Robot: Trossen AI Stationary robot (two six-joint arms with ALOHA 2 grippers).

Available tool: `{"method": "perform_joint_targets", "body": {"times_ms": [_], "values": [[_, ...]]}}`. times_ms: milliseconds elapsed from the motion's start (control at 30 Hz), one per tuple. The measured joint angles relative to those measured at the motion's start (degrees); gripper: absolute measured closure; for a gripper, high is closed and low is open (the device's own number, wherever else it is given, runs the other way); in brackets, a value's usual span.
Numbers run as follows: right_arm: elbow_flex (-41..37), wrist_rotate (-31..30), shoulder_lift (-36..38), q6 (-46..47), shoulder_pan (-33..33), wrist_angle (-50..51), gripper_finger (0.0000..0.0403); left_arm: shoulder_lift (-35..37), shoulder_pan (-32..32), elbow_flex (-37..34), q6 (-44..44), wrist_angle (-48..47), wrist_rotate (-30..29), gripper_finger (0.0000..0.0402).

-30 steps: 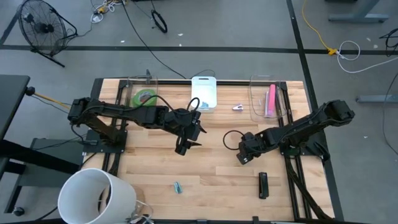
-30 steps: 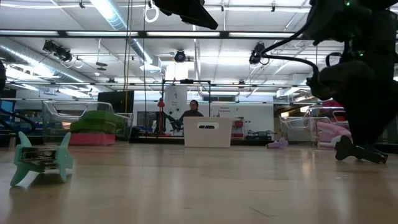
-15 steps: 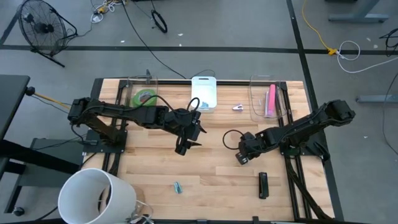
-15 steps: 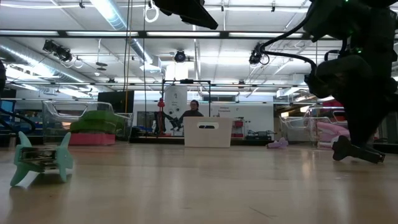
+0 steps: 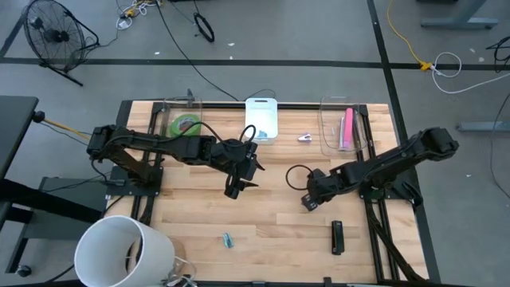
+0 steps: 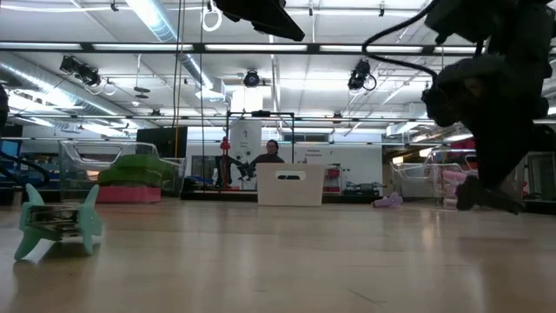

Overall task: Pick and place Stapler, Stapler remover, tape
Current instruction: Put the black staple remover into the white bin

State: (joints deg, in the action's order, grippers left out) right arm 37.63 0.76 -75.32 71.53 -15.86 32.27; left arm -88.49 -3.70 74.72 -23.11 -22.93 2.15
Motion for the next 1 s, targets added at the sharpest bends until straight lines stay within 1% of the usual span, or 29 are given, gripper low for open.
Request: {"method": "perform_joint_targets", "body": {"times_ms": [233, 300, 400, 467, 567, 733, 833, 933, 1000], "values": [[0.0, -3.9, 6.7, -0.1, 0.1, -0.1, 0.0403, 0.2, 0.0, 0.0, 0.1, 0.9, 0.0, 0.0145], [0.0, -4.5, 8.4, -0.2, 0.3, 0.0, 0.0403, 0.5, 0.0, 0.0, 1.7, 1.2, 0.0, 0.0146], [0.0, -5.6, 10.2, -1.4, 0.7, 0.0, 0.0403, 1.1, 0.3, 0.0, 3.0, 1.5, 0.2, 0.0158], [0.0, -5.9, 11.0, -3.3, 1.3, -0.2, 0.0403, 1.6, 0.9, 0.0, 3.1, 0.7, 0.1, 0.0175], [0.0, -6.1, 11.7, -7.6, 2.5, -0.7, 0.0403, 2.7, 2.2, 0.0, 4.4, 0.7, 0.3, 0.0211], [1.2, -6.1, 11.7, -19.6, 4.8, -1.7, 0.0403, 4.8, 5.4, 0.0, 7.5, 0.0, 2.4, 0.0277], [2.4, -7.7, 11.7, -22.9, 6.7, -1.9, 0.0403, 6.4, 7.3, 0.0, 7.6, -0.9, 4.1, 0.0315], [3.8, -7.8, 11.7, -27.3, 8.7, -3.6, 0.0403, 7.8, 8.8, 0.0, 8.0, -2.1, 5.4, 0.0349], [4.4, -7.8, 11.7, -29.4, 10.2, -4.5, 0.0403, 8.9, 9.8, 0.0, 9.7, -4.8, 5.7, 0.0371]]}}
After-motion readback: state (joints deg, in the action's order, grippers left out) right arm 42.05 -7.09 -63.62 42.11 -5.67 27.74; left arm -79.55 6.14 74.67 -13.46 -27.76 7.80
